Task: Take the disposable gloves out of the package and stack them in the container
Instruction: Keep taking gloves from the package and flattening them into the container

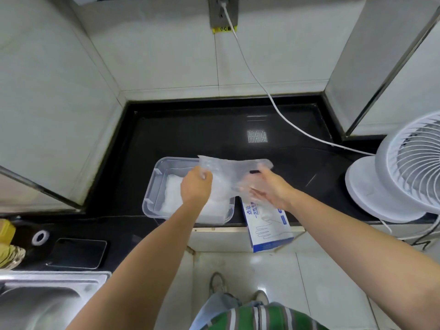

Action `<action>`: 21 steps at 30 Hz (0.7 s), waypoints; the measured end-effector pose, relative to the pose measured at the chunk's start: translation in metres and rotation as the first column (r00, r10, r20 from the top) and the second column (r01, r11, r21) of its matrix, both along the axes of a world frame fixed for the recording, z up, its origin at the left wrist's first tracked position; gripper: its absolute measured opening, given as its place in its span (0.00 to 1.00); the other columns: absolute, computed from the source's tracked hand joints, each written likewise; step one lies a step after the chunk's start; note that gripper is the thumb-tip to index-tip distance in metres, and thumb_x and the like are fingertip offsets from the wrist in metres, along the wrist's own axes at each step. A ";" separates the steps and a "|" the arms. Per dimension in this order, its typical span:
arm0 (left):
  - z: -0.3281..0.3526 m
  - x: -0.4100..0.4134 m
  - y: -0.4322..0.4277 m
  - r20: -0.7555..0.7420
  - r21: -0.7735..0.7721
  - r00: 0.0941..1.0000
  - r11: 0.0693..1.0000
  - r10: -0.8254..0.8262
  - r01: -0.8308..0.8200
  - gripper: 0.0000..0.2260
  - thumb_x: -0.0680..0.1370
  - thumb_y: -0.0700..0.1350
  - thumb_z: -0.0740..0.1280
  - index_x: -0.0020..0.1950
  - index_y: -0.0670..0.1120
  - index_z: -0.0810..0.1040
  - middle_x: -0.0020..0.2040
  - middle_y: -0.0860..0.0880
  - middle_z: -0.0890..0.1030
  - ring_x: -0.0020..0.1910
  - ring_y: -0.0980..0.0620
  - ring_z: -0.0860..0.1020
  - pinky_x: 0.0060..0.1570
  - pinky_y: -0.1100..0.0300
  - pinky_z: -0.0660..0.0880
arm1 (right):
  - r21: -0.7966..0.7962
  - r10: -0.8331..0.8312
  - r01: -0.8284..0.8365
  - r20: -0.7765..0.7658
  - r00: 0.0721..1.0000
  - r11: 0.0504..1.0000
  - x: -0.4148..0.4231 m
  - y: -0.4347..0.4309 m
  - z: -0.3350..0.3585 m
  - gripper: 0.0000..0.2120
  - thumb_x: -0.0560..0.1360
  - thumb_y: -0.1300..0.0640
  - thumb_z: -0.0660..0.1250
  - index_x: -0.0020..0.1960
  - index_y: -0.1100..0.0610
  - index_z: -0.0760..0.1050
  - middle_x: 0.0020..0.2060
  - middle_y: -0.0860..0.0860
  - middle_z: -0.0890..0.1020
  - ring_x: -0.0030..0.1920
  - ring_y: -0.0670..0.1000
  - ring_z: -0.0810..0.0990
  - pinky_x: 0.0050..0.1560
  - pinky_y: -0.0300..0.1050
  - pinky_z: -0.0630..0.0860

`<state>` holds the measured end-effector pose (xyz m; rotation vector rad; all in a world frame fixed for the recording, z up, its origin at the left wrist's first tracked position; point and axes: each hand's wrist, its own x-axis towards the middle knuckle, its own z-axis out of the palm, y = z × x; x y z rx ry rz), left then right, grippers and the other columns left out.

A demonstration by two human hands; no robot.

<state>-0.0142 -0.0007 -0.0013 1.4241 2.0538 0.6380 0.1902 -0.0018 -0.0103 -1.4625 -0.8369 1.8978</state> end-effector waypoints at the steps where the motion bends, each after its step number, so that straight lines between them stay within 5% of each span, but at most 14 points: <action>1: -0.002 -0.011 0.000 -0.041 0.000 0.999 1.000 -0.009 0.009 0.12 0.81 0.47 0.60 0.54 0.40 0.78 0.49 0.42 0.81 0.51 0.41 0.78 0.45 0.55 0.69 | 0.020 -0.072 0.071 0.051 0.996 0.997 -0.001 0.006 -0.002 0.26 0.82 0.39 0.55 0.60 0.61 0.77 0.56 0.60 0.82 0.55 0.56 0.83 0.52 0.49 0.81; 5: -0.009 -0.048 0.000 -0.174 -0.010 0.984 0.999 -0.045 0.044 0.14 0.82 0.49 0.58 0.54 0.41 0.76 0.47 0.42 0.80 0.49 0.41 0.79 0.45 0.53 0.71 | 0.241 -0.279 0.232 0.182 0.943 0.942 -0.022 0.025 0.009 0.17 0.82 0.46 0.57 0.55 0.56 0.80 0.51 0.53 0.84 0.54 0.53 0.82 0.63 0.53 0.76; 8: -0.014 -0.063 -0.001 -0.257 -0.063 0.965 0.997 -0.059 0.044 0.15 0.83 0.50 0.54 0.57 0.41 0.75 0.40 0.45 0.77 0.41 0.46 0.79 0.42 0.54 0.76 | 0.572 -0.376 0.209 0.190 0.907 0.793 -0.056 0.023 0.028 0.08 0.80 0.59 0.62 0.51 0.56 0.79 0.47 0.48 0.81 0.48 0.47 0.79 0.51 0.37 0.75; 11: -0.019 -0.068 -0.001 -0.338 -0.081 0.937 0.994 -0.091 0.068 0.16 0.85 0.50 0.52 0.62 0.43 0.73 0.38 0.49 0.74 0.37 0.51 0.77 0.38 0.59 0.77 | 0.718 -0.271 0.002 0.261 0.927 0.696 -0.094 0.019 0.034 0.09 0.78 0.66 0.62 0.48 0.58 0.80 0.44 0.50 0.81 0.42 0.44 0.77 0.41 0.33 0.73; 14: -0.021 -0.077 0.002 -0.419 -0.121 0.892 0.984 -0.170 0.131 0.14 0.85 0.48 0.53 0.64 0.44 0.72 0.42 0.47 0.78 0.40 0.52 0.79 0.38 0.62 0.77 | 0.493 0.046 -0.298 0.460 0.887 0.818 -0.122 0.029 0.007 0.09 0.78 0.65 0.62 0.54 0.57 0.79 0.44 0.52 0.81 0.43 0.49 0.79 0.44 0.39 0.76; 16: -0.024 -0.084 0.004 -0.490 -0.182 0.833 0.964 -0.258 0.192 0.14 0.84 0.45 0.56 0.69 0.45 0.69 0.54 0.45 0.80 0.48 0.49 0.81 0.48 0.59 0.80 | 0.173 0.293 -0.483 0.608 0.738 0.858 -0.129 0.035 -0.021 0.15 0.79 0.59 0.63 0.65 0.53 0.73 0.54 0.54 0.79 0.54 0.54 0.79 0.56 0.49 0.78; 18: -0.030 -0.088 0.006 -0.534 -0.213 0.786 0.950 -0.310 0.230 0.17 0.83 0.44 0.60 0.72 0.46 0.66 0.62 0.45 0.77 0.51 0.48 0.81 0.49 0.59 0.81 | -0.018 0.425 -0.540 0.638 0.642 0.842 -0.131 0.035 -0.037 0.22 0.79 0.54 0.63 0.72 0.49 0.65 0.62 0.55 0.76 0.60 0.57 0.77 0.62 0.53 0.76; 21: -0.035 -0.087 0.012 -0.622 -0.131 0.727 0.954 -0.292 0.271 0.19 0.80 0.43 0.64 0.69 0.46 0.65 0.68 0.43 0.70 0.57 0.48 0.76 0.51 0.61 0.77 | -0.090 0.461 -0.514 0.590 0.663 0.853 -0.140 0.034 -0.046 0.26 0.80 0.56 0.62 0.75 0.47 0.59 0.63 0.55 0.75 0.59 0.57 0.78 0.59 0.52 0.79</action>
